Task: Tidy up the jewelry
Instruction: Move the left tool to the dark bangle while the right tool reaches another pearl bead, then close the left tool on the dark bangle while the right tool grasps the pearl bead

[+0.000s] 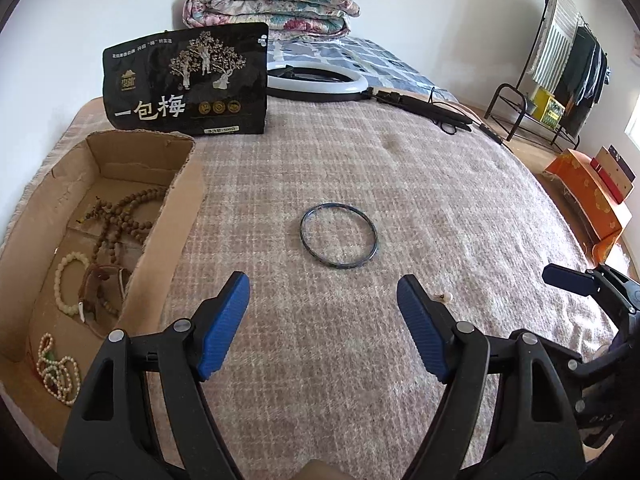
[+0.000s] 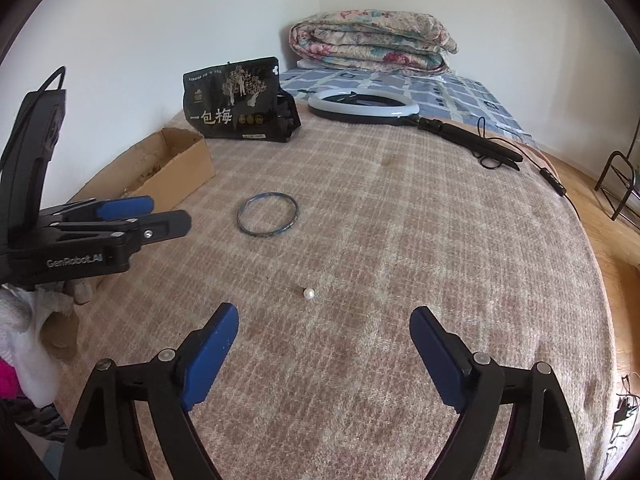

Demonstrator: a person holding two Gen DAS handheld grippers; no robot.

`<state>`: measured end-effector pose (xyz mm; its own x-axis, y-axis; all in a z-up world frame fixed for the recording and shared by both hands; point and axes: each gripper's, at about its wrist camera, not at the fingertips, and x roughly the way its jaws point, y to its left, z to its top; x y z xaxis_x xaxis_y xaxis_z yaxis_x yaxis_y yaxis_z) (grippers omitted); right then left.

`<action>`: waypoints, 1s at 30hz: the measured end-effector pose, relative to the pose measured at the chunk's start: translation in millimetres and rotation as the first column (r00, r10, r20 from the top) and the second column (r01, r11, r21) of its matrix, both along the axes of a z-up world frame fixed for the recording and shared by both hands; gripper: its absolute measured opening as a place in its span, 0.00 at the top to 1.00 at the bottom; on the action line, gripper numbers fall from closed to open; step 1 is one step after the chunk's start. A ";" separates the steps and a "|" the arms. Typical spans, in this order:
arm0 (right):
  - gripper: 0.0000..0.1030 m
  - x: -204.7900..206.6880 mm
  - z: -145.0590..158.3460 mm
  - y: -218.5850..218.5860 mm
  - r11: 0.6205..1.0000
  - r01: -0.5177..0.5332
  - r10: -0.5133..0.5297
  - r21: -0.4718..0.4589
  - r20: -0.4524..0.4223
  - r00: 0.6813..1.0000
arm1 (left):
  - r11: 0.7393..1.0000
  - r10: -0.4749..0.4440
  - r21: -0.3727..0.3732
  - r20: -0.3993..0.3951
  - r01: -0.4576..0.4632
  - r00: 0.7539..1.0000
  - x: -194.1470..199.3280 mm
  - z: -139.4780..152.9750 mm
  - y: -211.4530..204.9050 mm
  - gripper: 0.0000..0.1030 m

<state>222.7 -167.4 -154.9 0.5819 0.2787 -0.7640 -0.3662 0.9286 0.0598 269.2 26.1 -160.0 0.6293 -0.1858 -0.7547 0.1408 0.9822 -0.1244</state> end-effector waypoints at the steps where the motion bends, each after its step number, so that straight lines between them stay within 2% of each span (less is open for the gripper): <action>1: 0.15 1.8 -2.9 0.8 1.000 -0.010 0.010 -0.004 -0.004 1.000 | 1.000 -0.004 0.001 -0.003 0.004 1.000 4.9 -3.7 -3.4 0.24; 6: 0.28 12.8 -18.4 2.0 0.999 -0.040 0.040 -0.008 -0.047 0.998 | 1.000 -0.016 0.009 -0.030 0.016 0.999 28.0 -21.0 -18.9 0.24; 16: 0.29 26.4 -30.9 0.6 0.998 -0.068 0.068 0.003 -0.071 0.995 | 0.999 -0.014 0.047 -0.060 0.017 0.998 60.1 -49.4 -32.4 0.24; 25: 0.38 37.5 -38.9 10.8 0.994 -0.108 0.107 -0.007 -0.077 0.991 | 0.997 -0.020 0.077 -0.045 0.024 0.999 70.2 -55.2 -38.7 0.20; 30: 0.49 43.8 -43.0 14.2 0.993 -0.119 0.118 -0.004 -0.085 0.989 | 0.998 -0.005 0.066 -0.044 0.007 0.999 76.8 -57.2 -36.4 0.20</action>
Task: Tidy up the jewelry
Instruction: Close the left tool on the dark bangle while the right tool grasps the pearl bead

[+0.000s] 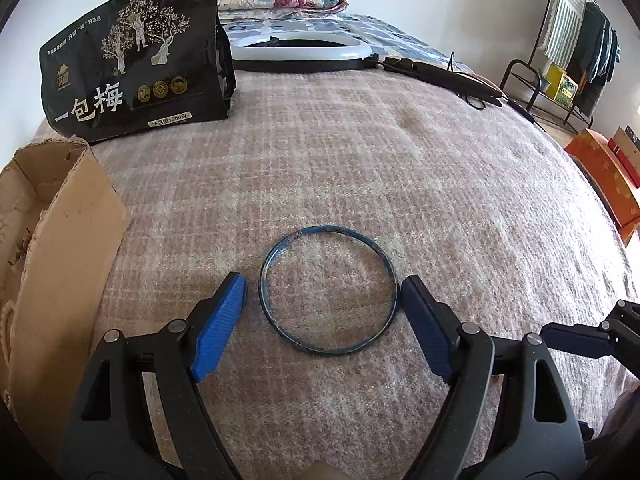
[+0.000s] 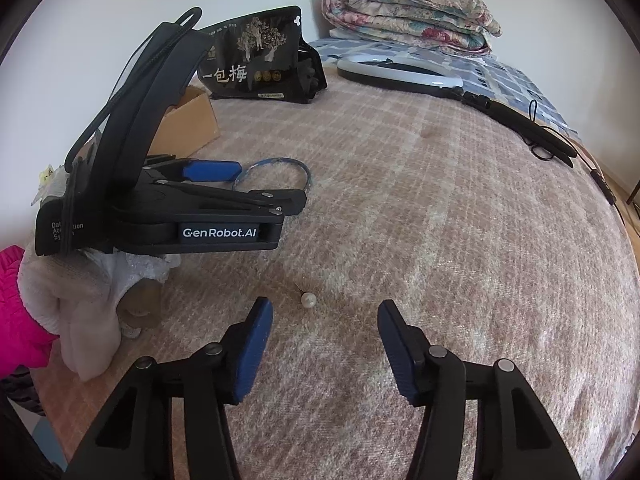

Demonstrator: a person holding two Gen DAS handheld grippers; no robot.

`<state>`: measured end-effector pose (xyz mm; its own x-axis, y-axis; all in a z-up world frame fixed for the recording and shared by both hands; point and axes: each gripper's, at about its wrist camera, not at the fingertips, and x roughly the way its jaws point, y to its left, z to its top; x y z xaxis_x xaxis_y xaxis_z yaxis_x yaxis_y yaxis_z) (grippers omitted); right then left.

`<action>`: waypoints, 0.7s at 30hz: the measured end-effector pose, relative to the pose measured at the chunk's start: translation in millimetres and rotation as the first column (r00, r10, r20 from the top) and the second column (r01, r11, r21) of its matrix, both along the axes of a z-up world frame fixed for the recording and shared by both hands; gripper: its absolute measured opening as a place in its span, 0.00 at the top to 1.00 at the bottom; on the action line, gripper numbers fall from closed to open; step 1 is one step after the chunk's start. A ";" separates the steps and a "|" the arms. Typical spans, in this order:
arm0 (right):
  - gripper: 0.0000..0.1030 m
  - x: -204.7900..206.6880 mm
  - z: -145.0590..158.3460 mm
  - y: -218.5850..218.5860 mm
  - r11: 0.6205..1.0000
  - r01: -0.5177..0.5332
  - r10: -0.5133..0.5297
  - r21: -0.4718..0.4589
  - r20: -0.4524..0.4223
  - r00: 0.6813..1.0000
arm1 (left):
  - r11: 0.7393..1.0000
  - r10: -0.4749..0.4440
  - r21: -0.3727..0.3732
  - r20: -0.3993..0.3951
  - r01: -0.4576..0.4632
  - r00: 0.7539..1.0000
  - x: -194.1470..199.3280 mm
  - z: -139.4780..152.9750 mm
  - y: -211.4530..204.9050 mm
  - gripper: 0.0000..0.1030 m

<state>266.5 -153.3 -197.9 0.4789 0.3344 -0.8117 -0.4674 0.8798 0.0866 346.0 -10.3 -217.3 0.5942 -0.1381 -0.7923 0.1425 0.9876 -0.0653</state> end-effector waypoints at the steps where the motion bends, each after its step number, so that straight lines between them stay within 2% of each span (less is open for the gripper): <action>1: 0.50 0.8 -1.1 0.6 1.000 -0.004 0.004 0.002 -0.005 1.000 | 1.000 0.001 -0.002 0.001 -0.001 1.000 0.4 -1.0 0.4 0.20; 3: 0.58 2.8 -3.6 2.7 1.000 -0.012 0.012 0.003 -0.014 1.000 | 1.000 0.001 0.001 0.000 -0.001 1.000 1.0 -2.3 0.0 0.20; 8: 0.64 5.9 -6.1 7.1 1.000 -0.024 0.024 0.007 -0.018 1.000 | 1.000 -0.001 -0.005 0.001 0.001 1.000 1.6 -2.5 1.1 0.21; 13: 0.70 5.8 -7.8 12.3 0.999 -0.042 0.042 -0.002 -0.020 0.999 | 1.000 0.008 -0.003 0.005 -0.008 1.000 1.5 -2.5 2.2 0.29; 16: 0.76 5.2 -8.5 14.0 0.999 -0.048 0.048 -0.008 -0.020 0.999 | 1.000 0.008 -0.005 0.004 -0.008 1.000 1.8 -2.4 2.1 0.29; 21: 0.92 4.2 -8.3 15.7 0.998 -0.059 0.059 -0.015 -0.029 0.998 | 1.000 0.010 -0.010 0.003 -0.010 1.000 1.9 -2.0 3.4 0.29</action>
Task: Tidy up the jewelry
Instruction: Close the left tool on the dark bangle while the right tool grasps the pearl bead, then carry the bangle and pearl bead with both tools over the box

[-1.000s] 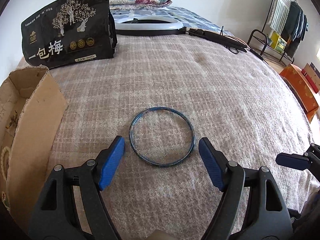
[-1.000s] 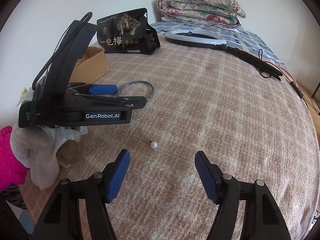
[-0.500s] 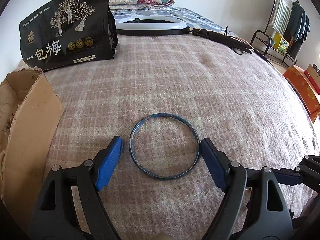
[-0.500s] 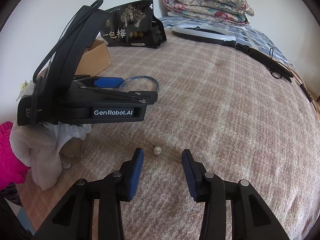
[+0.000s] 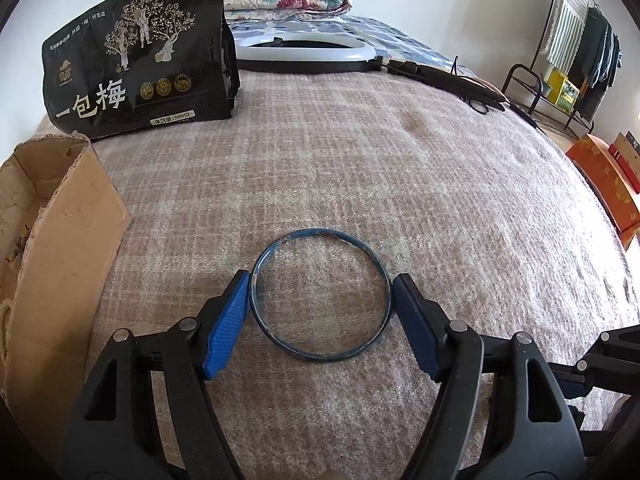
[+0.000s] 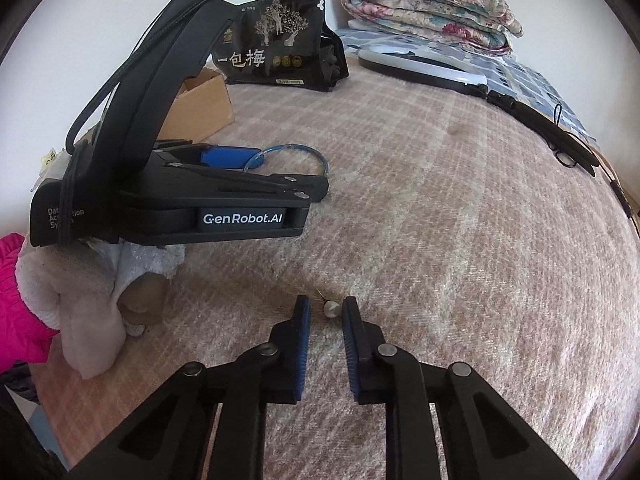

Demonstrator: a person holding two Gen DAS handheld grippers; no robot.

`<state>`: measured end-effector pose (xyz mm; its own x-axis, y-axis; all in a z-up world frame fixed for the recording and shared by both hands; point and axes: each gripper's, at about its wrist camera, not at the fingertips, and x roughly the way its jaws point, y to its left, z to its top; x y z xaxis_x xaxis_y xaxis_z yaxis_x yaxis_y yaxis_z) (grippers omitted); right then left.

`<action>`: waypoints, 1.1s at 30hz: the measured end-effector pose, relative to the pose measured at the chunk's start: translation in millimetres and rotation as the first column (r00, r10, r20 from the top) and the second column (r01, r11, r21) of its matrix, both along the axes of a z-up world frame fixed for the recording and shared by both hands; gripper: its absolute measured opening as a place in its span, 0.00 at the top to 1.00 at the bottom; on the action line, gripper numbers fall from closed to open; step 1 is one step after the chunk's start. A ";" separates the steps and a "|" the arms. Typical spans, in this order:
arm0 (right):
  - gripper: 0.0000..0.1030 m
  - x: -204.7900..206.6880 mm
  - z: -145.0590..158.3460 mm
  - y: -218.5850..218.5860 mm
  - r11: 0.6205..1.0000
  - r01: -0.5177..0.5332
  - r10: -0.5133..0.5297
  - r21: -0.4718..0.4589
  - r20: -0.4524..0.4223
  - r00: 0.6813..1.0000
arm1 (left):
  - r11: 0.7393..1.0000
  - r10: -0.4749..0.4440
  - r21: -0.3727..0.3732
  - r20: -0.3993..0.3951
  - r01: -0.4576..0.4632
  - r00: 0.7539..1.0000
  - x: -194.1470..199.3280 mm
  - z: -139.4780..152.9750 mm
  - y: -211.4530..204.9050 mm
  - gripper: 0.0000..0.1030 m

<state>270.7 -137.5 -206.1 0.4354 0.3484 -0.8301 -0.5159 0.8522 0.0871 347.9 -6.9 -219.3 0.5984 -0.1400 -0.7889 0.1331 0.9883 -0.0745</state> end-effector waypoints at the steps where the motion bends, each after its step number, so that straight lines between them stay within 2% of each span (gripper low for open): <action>1: 0.93 -0.4 0.4 -0.4 1.000 -0.001 0.001 0.004 -0.003 1.000 | 1.000 0.001 0.001 0.000 -0.001 1.000 -0.5 0.4 0.2 0.29; 18: 0.94 -19.6 22.3 -14.8 0.999 0.037 -0.038 0.010 0.022 0.999 | 1.000 0.026 0.002 0.013 -0.026 1.000 -20.8 19.7 11.4 0.29; 33: 0.94 -49.5 75.2 -3.9 0.998 0.047 -0.051 0.052 0.094 0.994 | 1.000 0.028 -0.006 0.109 -0.027 0.994 -64.4 87.4 31.8 0.29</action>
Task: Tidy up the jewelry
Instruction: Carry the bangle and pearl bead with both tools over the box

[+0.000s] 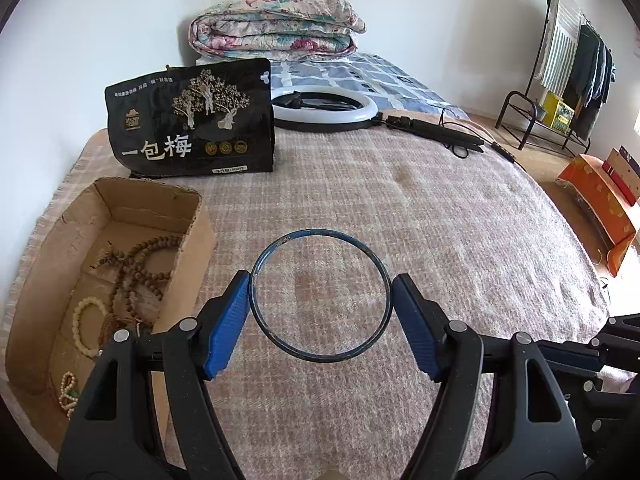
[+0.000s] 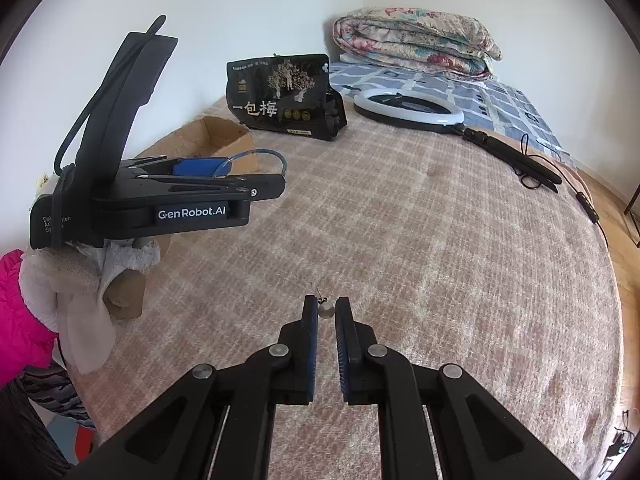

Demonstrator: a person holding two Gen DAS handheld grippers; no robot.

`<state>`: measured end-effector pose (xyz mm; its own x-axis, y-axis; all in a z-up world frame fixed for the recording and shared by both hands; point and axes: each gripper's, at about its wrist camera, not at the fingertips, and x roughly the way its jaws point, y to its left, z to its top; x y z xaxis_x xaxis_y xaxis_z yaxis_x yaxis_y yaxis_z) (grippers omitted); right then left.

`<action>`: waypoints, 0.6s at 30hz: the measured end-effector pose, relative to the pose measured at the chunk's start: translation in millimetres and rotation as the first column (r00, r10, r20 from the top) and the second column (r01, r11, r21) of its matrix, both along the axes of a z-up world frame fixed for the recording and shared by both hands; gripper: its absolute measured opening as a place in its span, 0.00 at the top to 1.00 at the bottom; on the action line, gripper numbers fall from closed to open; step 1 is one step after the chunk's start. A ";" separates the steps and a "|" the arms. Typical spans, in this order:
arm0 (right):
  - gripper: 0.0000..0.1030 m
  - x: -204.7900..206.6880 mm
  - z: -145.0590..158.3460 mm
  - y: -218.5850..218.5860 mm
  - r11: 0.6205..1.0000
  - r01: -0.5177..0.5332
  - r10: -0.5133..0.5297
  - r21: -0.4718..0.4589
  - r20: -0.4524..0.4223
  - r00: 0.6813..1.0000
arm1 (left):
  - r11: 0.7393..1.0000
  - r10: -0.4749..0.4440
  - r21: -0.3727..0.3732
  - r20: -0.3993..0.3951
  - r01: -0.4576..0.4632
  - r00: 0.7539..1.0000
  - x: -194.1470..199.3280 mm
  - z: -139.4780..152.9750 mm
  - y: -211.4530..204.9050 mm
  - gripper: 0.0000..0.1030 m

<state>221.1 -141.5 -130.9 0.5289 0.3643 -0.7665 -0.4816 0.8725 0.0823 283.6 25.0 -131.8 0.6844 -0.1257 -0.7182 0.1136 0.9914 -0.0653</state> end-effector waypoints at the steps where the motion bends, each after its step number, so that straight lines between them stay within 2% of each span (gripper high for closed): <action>1: 0.94 -2.3 4.2 3.0 1.000 -0.004 0.004 0.002 0.006 1.000 | 1.000 0.003 -0.001 0.006 -0.003 1.000 -3.7 5.0 3.3 0.29; 7: 0.94 -16.8 29.5 27.0 0.999 -0.037 0.037 0.018 0.048 0.998 | 1.000 0.021 0.008 0.042 -0.022 0.999 -24.8 31.7 27.9 0.29; 18: 0.94 -35.3 63.4 93.3 0.989 -0.133 0.126 0.070 0.096 0.987 | 0.992 0.126 -0.017 0.072 -0.125 0.989 -53.5 72.3 111.5 0.29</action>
<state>185.8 -48.2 -67.5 0.5396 0.4897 -0.6849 -0.5988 0.7951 0.0967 230.0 136.4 -59.6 0.7457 -0.0443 -0.6648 -0.0066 0.9972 -0.0738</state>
